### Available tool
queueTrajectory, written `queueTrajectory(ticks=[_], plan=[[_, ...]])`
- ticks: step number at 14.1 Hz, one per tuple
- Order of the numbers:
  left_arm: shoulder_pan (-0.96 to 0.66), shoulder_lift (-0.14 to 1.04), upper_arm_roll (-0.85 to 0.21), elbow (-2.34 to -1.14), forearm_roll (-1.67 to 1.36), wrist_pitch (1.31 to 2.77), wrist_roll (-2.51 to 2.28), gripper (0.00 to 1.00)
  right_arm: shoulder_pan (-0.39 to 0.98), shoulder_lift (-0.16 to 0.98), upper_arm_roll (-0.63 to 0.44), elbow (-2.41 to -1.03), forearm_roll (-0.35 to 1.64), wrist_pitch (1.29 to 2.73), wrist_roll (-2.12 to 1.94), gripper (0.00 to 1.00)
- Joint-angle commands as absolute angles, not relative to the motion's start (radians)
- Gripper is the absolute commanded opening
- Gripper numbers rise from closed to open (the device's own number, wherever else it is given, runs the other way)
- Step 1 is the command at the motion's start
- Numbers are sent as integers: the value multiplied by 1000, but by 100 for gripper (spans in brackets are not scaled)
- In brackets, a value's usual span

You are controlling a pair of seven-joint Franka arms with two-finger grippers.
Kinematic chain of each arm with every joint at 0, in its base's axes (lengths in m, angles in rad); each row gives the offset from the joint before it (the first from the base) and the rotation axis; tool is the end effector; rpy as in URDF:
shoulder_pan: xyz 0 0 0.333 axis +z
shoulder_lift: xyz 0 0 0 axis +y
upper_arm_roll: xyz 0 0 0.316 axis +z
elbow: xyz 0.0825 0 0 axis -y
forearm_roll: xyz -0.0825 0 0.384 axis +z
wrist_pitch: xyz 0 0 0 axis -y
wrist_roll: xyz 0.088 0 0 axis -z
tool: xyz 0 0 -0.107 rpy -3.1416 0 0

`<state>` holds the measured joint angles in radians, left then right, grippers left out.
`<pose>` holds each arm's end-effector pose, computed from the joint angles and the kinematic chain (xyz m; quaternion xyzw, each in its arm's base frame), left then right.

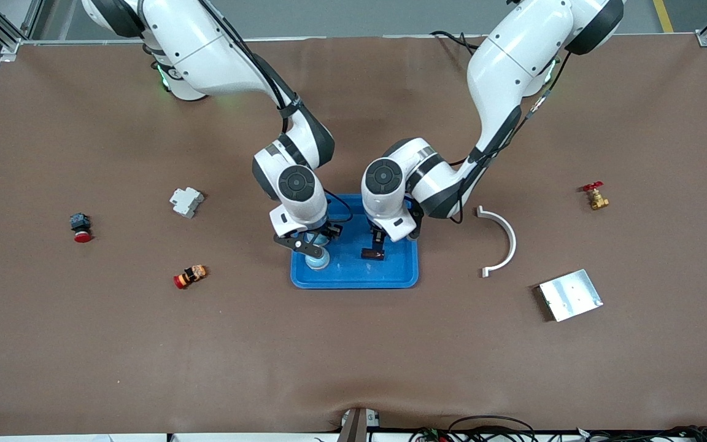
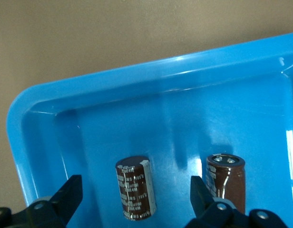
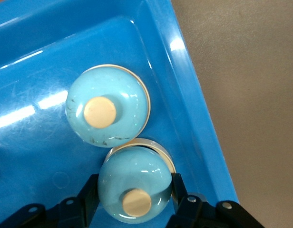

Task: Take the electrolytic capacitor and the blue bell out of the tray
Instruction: 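Grasp a blue bell with the right gripper while the left gripper grasps a capacitor, then carry the bell out and set it beside the white block with the right gripper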

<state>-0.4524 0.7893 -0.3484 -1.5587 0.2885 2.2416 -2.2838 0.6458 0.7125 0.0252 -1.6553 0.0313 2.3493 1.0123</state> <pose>0.5141 -0.4694 0.1953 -0.7691 -0.6385 0.0143 0.0246 0.5354 0.4232 0.1927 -0.9828 0.1836 0.0205 0.0060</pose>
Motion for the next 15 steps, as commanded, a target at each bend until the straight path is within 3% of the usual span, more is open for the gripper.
queueTrajectory(ticks=[1, 6, 10, 12, 14, 15], plan=[[-472, 813, -337, -1532, 321, 2252, -2316, 100, 644, 680, 21, -1657, 40, 2321, 1022, 23], [-485, 816, -330, -1532, 330, 2256, -2316, 100, 605, 586, 23, -1658, 66, 2211, 993, 9], [-495, 824, -328, -1532, 334, 2260, -2316, 100, 516, 514, 20, -1661, 81, 2047, 833, 6], [-499, 824, -324, -1532, 341, 2261, -2316, 100, 431, 441, 20, -1731, 81, 2011, 677, 6], [-497, 822, -324, -1532, 345, 2261, -2316, 87, 336, 339, 20, -1843, 81, 2008, 460, 6], [-497, 821, -324, -1532, 345, 2261, -2316, 86, 290, 307, 18, -1882, 81, 1994, 365, 6]])
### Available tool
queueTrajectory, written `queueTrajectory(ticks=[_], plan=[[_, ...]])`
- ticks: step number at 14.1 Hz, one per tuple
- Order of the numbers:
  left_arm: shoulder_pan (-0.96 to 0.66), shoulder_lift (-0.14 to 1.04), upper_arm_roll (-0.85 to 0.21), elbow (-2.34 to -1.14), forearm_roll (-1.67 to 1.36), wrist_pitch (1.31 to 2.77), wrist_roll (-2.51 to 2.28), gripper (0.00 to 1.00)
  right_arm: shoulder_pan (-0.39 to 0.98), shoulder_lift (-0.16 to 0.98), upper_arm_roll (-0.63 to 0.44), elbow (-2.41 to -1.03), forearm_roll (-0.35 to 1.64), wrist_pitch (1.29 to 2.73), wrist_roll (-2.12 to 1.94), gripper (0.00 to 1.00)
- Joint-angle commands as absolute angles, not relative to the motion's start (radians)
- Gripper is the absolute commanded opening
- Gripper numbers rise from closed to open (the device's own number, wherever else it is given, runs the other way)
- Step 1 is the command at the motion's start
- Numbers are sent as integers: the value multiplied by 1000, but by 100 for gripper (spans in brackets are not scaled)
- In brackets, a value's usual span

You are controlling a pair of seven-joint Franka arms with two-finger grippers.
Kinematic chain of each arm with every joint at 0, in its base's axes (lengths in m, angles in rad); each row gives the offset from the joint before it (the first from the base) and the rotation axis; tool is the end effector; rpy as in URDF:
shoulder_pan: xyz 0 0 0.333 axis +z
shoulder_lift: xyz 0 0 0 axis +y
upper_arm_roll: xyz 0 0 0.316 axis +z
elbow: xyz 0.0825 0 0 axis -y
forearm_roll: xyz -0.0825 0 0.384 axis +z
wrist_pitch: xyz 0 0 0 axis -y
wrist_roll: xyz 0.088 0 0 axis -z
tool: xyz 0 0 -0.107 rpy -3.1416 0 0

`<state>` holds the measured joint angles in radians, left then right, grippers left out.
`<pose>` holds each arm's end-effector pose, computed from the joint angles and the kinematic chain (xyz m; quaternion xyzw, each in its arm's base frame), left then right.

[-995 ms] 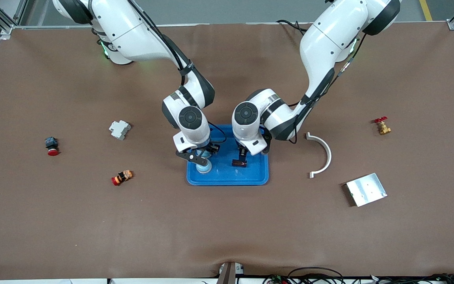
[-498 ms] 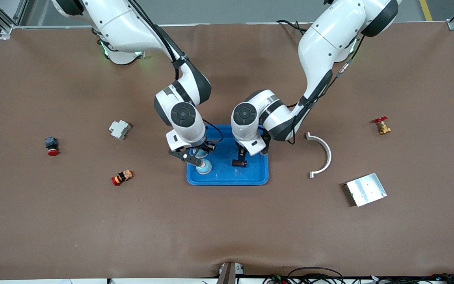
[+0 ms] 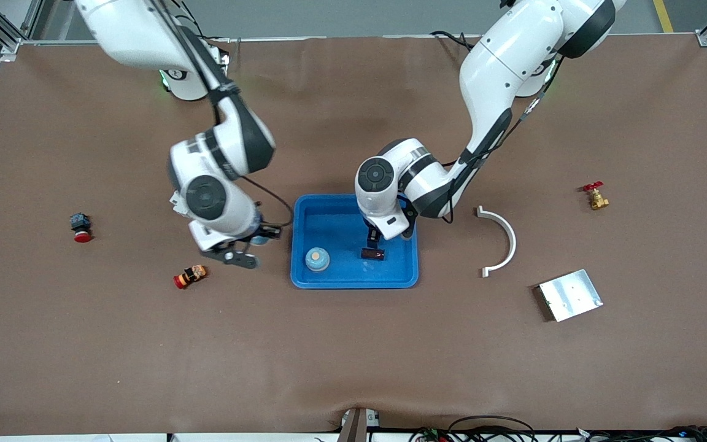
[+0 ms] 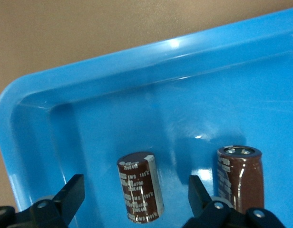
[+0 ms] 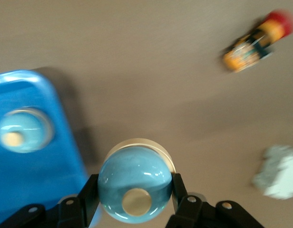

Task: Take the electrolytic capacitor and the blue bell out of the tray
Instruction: 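Carry the bell out and set it beside the white block with the right gripper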

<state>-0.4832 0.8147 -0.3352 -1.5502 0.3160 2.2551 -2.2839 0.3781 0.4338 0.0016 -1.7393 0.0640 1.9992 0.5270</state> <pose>0.5053 -0.4794 0.1810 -0.7808 -0.6242 0.0039 0.0270 0.5922 0.2404 0.3150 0.9918 -0.0890 -0.0904 0.0127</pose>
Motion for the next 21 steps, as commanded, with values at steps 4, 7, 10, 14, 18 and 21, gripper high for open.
queueTrajectory(ticks=[4, 7, 10, 14, 18, 21], plan=[[-497, 818, -310, -1534, 347, 2260, -2315, 71, 62, 252, 14, -2003, 78, 2003, -4, 6], [-495, 822, -310, -1534, 385, 2260, -2313, 26, -50, 250, 11, -2068, 25, 2031, -165, 7], [-495, 821, -310, -1534, 387, 2260, -2270, 0, -240, 267, 14, -2146, -40, 2191, -389, 7], [-497, 818, -310, -1534, 387, 2258, -2269, 0, -307, 321, 12, -2155, -40, 2250, -471, 6], [-482, 784, -313, -1532, 385, 2240, -2221, 0, -299, 357, 14, -2164, -35, 2243, -402, 29], [-477, 750, -314, -1529, 377, 2191, -2172, 0, -296, 393, 14, -2152, -38, 2244, -359, 100]])
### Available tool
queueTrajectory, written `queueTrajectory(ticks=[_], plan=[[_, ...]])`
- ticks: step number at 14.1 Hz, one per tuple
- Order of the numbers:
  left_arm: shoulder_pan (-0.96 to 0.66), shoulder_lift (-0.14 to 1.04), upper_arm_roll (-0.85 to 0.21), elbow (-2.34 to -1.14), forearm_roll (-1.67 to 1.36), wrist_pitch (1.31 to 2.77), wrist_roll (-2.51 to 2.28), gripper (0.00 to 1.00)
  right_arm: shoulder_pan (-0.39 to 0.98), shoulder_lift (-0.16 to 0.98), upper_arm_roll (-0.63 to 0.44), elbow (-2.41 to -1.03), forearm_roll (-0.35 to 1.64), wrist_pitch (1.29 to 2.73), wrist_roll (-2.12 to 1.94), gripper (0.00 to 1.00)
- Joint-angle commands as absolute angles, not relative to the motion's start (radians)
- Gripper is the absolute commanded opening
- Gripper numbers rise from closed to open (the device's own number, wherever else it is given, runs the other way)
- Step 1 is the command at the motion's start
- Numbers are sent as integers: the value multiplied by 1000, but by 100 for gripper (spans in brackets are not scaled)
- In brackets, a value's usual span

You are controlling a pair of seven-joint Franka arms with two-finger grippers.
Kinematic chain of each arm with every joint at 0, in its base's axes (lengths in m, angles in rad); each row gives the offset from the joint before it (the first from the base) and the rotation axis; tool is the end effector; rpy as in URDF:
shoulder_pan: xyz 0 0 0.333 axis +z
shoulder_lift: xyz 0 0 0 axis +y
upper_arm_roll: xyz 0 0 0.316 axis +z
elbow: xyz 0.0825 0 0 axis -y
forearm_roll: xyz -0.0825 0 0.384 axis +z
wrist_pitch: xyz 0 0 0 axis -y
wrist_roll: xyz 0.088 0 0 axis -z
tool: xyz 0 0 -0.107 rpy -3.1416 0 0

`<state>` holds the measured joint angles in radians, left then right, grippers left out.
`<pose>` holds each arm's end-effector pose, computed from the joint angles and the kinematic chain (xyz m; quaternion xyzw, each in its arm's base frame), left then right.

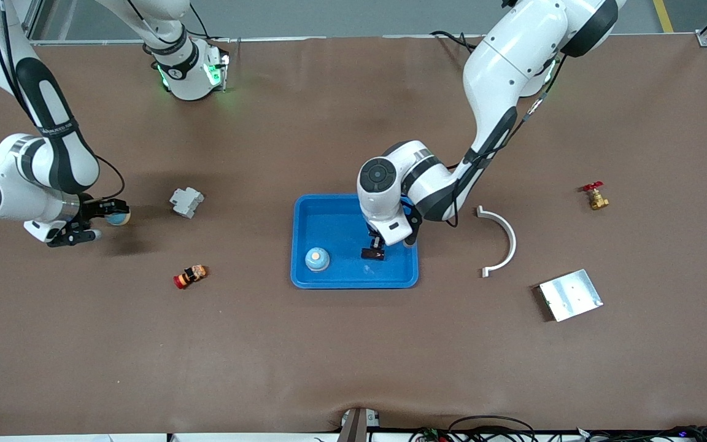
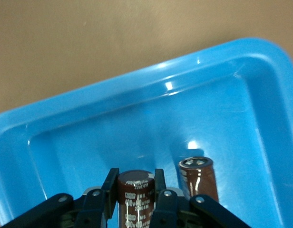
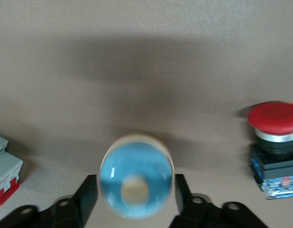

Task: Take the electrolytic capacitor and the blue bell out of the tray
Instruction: 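Carry the bell out and set it beside the white block with the right gripper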

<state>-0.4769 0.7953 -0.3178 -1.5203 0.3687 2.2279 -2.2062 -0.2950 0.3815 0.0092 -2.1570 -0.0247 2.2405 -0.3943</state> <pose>0.5257 -0.4701 0.2018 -0.8063 -0.5904 -0.0282 0.0206 0.5109 -0.1508 0.1980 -0.9869 -0.0626 0.1422 0.0432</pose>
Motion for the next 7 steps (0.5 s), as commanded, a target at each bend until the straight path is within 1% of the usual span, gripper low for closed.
queueTrajectory(ticks=[1, 2, 3, 5, 7], plan=[[-477, 736, -314, -1529, 379, 2191, -2165, 0, -296, 391, 14, -2145, -38, 2237, -365, 100], [-477, 723, -316, -1529, 379, 2191, -2149, 0, -296, 391, 14, -2128, -38, 2211, -359, 100], [-477, 709, -316, -1529, 376, 2187, -2120, 0, -296, 391, 17, -2088, -38, 2153, -356, 100], [-469, 690, -316, -1532, 374, 2130, -2042, 0, -272, 391, 20, -1978, -31, 2006, -353, 100], [-450, 672, -319, -1540, 374, 2082, -1903, 0, -236, 385, 21, -1936, 3, 1968, -321, 100]])
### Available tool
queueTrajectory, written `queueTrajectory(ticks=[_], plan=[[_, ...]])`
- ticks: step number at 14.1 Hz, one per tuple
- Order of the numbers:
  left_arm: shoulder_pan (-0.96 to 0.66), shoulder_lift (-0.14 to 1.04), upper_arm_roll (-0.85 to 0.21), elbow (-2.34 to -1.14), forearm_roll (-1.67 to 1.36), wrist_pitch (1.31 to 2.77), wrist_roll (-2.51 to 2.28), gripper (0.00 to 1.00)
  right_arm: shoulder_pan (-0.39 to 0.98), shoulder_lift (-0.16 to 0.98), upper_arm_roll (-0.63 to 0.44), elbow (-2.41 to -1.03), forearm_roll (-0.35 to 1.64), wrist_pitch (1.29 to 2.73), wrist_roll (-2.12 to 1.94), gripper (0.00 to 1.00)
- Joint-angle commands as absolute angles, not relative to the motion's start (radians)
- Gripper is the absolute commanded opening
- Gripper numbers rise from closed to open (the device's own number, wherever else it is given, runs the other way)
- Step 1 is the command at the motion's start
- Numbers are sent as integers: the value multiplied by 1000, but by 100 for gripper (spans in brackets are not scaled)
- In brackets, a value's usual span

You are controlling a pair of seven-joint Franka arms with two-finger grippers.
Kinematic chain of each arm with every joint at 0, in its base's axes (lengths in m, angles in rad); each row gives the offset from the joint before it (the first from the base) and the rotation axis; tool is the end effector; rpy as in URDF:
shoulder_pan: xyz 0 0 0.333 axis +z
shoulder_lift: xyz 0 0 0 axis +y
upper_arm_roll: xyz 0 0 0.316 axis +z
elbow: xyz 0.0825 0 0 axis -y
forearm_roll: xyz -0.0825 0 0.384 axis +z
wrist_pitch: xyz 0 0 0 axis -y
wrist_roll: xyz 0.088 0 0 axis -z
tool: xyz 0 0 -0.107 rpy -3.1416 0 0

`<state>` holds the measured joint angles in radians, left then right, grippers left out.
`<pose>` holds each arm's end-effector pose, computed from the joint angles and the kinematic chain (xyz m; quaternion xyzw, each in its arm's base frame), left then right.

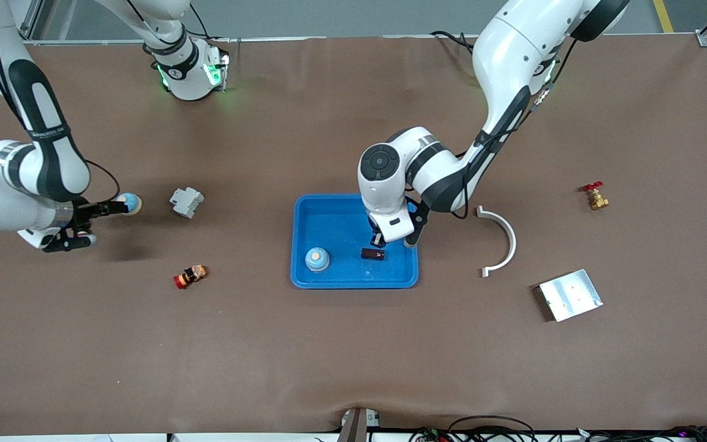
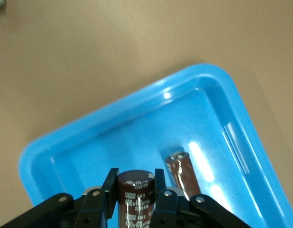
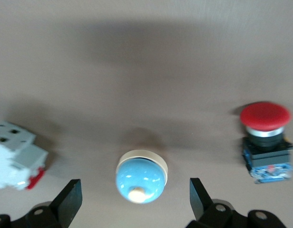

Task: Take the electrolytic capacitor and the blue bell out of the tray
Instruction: 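Carry the bell out and set it beside the white block with the right gripper, then return the right gripper to the tray while the left gripper carries the capacitor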

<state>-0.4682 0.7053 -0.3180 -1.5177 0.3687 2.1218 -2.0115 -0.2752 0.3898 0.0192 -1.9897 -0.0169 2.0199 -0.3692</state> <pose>0.5323 -0.4602 0.2557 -0.8545 -0.5162 -0.0449 0.0368 0.5472 -0.1444 0.2420 -0.9820 -0.0606 0.1711 0.0520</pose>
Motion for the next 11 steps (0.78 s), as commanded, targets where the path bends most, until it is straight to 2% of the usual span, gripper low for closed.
queueTrajectory(ticks=[1, 5, 9, 11], plan=[[-448, 667, -319, -1542, 374, 2080, -1822, 0, -197, 382, 21, -1925, 11, 1962, -269, 100], [-391, 635, -336, -1548, 359, 2080, -1547, 0, -2, 357, 21, -1890, 83, 1965, 36, 100], [-364, 634, -337, -1565, 345, 2074, -1339, 0, 179, 368, 21, -1780, 95, 1968, 418, 100], [-324, 627, -339, -1581, 344, 2075, -1190, 0, 260, 414, 21, -1708, 152, 1983, 558, 100]])
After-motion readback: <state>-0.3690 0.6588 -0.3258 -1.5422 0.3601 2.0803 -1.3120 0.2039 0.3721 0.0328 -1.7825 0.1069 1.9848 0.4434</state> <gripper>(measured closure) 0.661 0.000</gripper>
